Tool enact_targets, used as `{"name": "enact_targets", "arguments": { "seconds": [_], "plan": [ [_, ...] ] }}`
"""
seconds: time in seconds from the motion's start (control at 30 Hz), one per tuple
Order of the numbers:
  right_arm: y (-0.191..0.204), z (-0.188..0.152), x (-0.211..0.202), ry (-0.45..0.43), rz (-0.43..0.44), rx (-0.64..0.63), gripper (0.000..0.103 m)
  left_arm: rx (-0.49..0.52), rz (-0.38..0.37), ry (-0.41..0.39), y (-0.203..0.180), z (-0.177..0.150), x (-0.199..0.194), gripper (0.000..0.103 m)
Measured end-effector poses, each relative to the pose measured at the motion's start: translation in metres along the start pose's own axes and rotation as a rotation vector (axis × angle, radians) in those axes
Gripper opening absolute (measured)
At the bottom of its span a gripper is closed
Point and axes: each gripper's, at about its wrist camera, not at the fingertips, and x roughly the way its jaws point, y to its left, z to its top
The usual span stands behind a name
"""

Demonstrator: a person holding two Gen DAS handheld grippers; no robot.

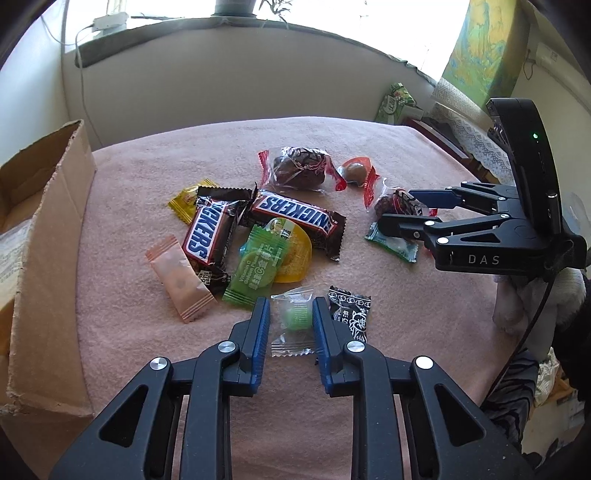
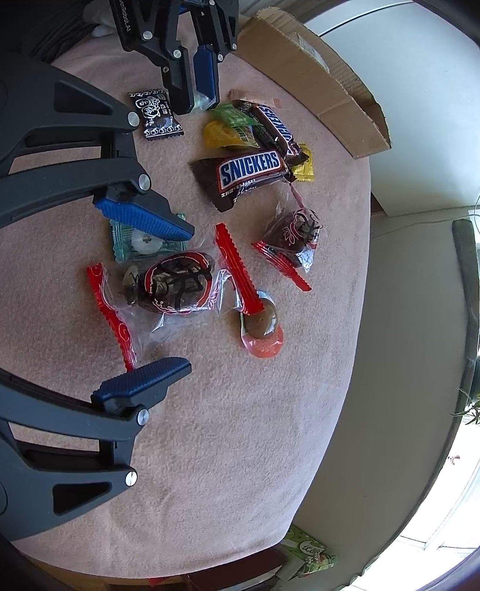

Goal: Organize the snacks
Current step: 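Grasp the green candy packet with the left gripper while the right grasps the red chocolate bag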

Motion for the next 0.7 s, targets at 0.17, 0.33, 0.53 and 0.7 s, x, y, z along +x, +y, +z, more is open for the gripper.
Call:
{"name": "enact_targets", "arguments": {
  "seconds": [0.17, 0.33, 0.53, 0.7],
  "plan": [
    [-0.002, 0.001, 0.004, 0.007, 0.006, 0.013, 0.051, 0.003, 0.003, 0.0, 0.0, 0.0, 0.002, 0.019],
    [-0.001, 0.002, 0.003, 0.005, 0.013, 0.016, 0.044, -0.001, -0.001, -0.003, 0.0, 0.0, 0.002, 0.019],
    [-0.005, 0.0, -0.005, -0.008, 0.021, 0.036, 0.038, -0.006, -0.005, -0.017, 0.002, -0.001, -0.002, 0.019],
    [-0.007, -0.001, -0.014, -0.02, 0.016, 0.049, 0.037, -0.015, -0.009, -0.032, 0.003, -0.001, -0.008, 0.019]
  ]
}}
